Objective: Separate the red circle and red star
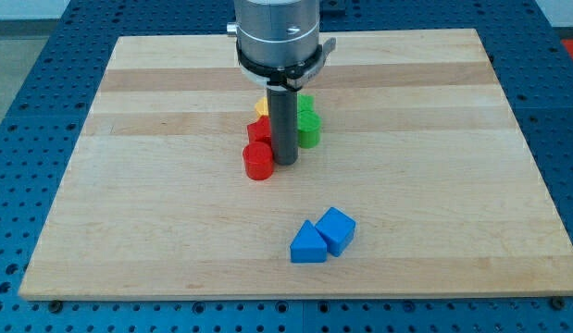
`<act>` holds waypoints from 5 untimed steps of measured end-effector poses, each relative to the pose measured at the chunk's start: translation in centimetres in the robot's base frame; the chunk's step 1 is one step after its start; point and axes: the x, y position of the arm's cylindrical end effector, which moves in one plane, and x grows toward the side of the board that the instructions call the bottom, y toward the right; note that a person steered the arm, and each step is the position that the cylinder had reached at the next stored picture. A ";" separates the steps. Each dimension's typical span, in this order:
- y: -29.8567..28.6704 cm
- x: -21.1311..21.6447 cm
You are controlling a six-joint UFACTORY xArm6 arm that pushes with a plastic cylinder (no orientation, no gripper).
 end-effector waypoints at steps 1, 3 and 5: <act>0.0 -0.2; -0.8 -0.7; -1.2 -0.7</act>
